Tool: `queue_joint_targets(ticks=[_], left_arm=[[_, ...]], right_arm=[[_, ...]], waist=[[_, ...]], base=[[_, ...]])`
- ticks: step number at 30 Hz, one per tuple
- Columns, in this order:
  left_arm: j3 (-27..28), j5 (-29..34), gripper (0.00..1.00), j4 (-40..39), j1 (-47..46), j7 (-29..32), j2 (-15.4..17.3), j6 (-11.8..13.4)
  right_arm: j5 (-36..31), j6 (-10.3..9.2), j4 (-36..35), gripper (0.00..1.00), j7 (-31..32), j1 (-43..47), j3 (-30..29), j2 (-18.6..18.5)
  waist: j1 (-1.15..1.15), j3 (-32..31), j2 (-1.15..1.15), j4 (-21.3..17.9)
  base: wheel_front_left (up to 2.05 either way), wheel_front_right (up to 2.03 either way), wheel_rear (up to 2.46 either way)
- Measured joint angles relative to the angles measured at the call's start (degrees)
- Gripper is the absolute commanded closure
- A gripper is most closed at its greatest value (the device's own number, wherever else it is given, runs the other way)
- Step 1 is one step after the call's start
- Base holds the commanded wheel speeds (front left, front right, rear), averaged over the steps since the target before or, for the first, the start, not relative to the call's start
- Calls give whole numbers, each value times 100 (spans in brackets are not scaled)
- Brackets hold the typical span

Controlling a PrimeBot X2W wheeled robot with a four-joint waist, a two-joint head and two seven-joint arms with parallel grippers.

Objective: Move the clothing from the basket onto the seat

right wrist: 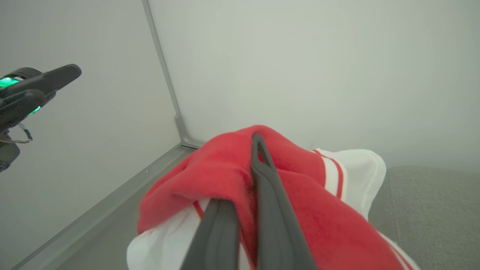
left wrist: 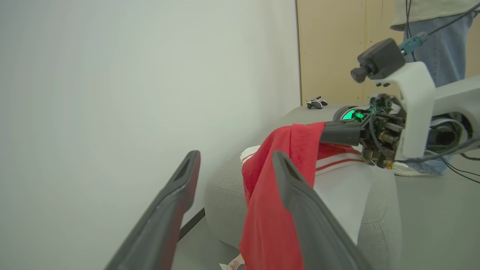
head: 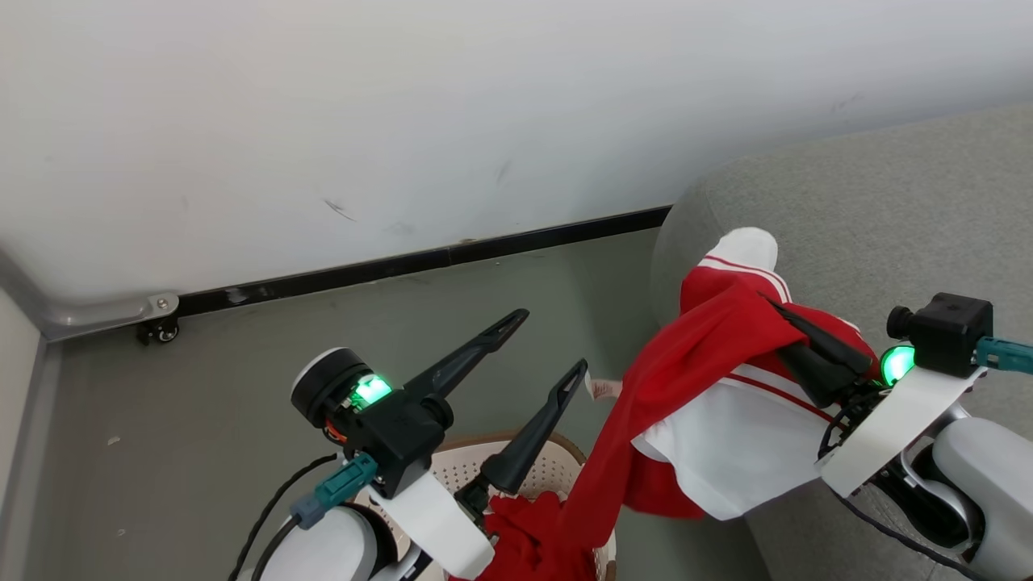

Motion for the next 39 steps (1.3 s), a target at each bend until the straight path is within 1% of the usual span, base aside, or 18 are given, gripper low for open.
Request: queue_joint_targets(ticks=[18,31,39], left_arm=[[-314,-145,0,-13,40,-87,-9,-30],[-374,-152,0,105,40,-153,9,-31],[-359,-143,0,129,40,-153,59,-30]], right_arm=[[0,0,164,100,-93,344,-627,-147],[-37,0,115,100,-99,605,-856,-125],[-90,0,62,100,-99,593,-928,-70]], waist=[[0,84,0,-451],[0,169,0,-839],[0,315,0,-974]], base=[[0,0,0],[0,0,0],[0,0,0]])
